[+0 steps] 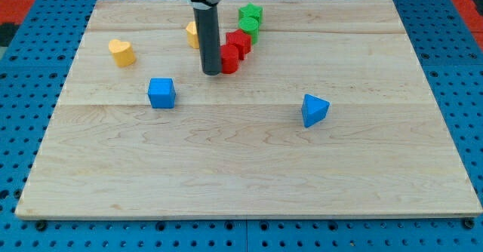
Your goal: Push the blue cube to the bottom of the yellow heart
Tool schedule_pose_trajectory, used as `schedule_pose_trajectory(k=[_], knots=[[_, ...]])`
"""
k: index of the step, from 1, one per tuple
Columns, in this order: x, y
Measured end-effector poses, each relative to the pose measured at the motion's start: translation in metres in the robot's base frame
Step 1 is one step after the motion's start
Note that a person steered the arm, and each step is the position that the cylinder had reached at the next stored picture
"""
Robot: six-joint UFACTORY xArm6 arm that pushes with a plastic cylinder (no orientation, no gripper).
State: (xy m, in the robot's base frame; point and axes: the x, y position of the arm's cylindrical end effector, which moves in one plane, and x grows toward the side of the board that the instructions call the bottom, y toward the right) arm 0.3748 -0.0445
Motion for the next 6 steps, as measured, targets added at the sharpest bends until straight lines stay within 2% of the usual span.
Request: schedule_pose_trajectory(k=[3,4,5,6], knots=[[0.017,0.008],[0.056,0.001],[0.056,-0.051],[0.055,-0.077]])
